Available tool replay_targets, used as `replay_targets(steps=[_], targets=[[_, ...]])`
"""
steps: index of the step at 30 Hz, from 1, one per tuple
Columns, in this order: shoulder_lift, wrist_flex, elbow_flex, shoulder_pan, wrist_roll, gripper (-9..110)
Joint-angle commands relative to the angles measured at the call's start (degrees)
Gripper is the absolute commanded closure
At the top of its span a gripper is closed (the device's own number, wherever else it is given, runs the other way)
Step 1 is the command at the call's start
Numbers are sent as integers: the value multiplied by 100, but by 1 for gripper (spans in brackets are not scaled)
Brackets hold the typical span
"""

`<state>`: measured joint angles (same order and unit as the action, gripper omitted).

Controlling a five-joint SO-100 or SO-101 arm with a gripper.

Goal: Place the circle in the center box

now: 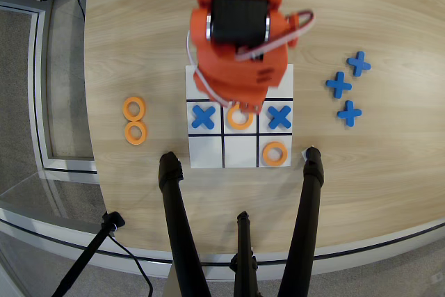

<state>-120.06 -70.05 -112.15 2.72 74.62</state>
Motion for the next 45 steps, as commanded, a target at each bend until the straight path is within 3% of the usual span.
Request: replay_targets(steps=[1,23,36,45], targets=[[-1169,0,-879,-53,132,93],[-5326,782,-5766,-563,747,93],[-6776,483,-7128,-510,659,102],[-7225,-413,-7137,466,1397,102]])
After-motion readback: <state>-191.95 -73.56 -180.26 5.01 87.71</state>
